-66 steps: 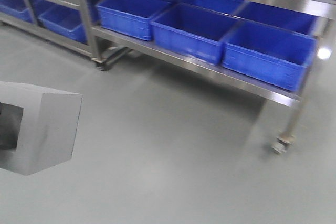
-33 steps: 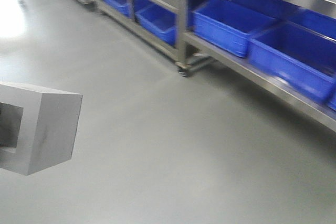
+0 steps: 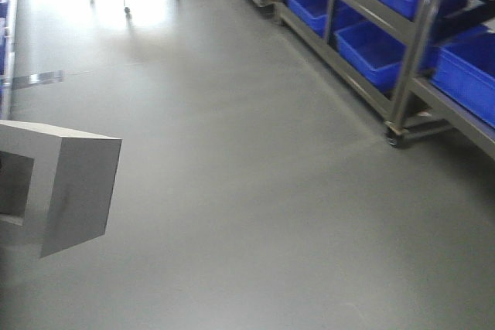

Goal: Sort gray base to blue bin
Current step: 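Drive down the aisle between shelves of blue bins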

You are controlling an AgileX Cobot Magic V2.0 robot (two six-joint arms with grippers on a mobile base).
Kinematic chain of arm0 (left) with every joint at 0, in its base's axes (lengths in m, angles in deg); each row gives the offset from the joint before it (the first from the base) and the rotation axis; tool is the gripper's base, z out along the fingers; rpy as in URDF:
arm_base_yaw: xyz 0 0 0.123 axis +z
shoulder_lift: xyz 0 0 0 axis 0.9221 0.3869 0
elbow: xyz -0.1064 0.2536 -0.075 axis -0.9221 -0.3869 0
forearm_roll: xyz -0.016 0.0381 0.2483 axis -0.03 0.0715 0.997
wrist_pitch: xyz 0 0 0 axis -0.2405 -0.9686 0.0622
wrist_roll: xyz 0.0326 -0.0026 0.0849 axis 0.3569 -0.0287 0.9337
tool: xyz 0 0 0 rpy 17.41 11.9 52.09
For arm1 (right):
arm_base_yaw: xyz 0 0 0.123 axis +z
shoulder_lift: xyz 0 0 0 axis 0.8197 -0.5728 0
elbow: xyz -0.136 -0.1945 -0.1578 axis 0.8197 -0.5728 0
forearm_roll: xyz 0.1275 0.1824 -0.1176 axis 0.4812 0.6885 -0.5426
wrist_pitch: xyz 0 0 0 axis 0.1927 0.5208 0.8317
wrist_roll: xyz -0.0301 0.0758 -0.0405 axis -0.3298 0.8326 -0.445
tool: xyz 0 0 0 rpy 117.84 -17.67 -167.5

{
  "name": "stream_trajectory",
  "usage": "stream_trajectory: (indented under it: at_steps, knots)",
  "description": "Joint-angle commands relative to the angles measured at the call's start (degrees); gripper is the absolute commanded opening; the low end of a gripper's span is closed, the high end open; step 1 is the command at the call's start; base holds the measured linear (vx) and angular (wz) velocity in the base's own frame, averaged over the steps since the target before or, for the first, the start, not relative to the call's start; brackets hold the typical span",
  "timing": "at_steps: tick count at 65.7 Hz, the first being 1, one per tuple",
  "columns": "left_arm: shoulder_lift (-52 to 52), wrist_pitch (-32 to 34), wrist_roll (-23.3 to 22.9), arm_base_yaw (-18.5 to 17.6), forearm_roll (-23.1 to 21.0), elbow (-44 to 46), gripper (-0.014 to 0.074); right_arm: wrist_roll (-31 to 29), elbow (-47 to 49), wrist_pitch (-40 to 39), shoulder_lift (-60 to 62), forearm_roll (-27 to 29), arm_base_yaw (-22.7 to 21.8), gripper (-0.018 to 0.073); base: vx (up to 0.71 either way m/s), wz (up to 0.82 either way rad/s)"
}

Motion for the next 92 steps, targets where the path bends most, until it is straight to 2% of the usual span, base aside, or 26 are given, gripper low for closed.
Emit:
stream_trajectory:
  at_steps: [1, 31, 92]
  knots:
    - [-0.1, 6.3, -0.4, -0.1, -0.4, 1.8, -0.0006, -0.4, 0.0, -4.3, 0.1, -0.4, 0.0, -0.0005, 0.2, 0.58]
    - [-0.1, 6.3, -0.4, -0.1, -0.4, 1.8, -0.0006, -0.4, 0.0, -4.3, 0.1, -0.4, 0.0, -0.0005, 0.21, 0.35]
    - [-0.1, 6.3, -0.4, -0.1, -0.4, 1.8, -0.0006, -0.4, 0.0, -4.3, 0.1, -0.4, 0.0, -0.0005, 0.34, 0.0]
